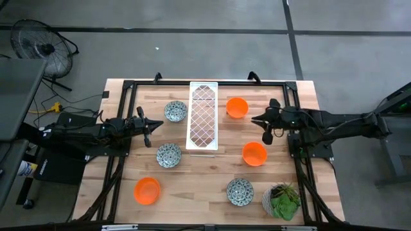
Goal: Pick & Place Mini bowls
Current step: Put the bottom right white bowl on the shelf
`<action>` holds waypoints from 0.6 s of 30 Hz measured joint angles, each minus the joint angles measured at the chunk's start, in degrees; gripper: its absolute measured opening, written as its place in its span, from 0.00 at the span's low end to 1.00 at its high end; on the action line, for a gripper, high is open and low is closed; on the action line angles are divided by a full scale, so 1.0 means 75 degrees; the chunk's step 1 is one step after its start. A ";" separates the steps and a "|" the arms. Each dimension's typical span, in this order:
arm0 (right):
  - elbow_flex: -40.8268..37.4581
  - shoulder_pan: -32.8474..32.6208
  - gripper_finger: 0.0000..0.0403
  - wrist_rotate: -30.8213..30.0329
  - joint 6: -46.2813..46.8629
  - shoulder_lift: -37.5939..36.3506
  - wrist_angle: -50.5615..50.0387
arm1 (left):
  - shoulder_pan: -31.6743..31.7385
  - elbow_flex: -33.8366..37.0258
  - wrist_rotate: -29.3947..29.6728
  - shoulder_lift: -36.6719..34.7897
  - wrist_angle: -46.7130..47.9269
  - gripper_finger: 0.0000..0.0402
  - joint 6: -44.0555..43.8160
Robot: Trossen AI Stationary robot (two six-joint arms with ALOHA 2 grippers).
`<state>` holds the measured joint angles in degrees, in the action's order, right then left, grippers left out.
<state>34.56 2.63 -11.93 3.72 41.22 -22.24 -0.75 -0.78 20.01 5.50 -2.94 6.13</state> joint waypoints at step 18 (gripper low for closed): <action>0.2236 -0.0287 0.36 0.2641 -0.0089 0.2150 -0.2291 | 0.0000 0.0000 0.0001 0.0000 -0.0002 0.00 0.0000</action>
<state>51.33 0.48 7.88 3.05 57.34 -39.43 -0.75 -0.78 20.02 5.50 -2.95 6.13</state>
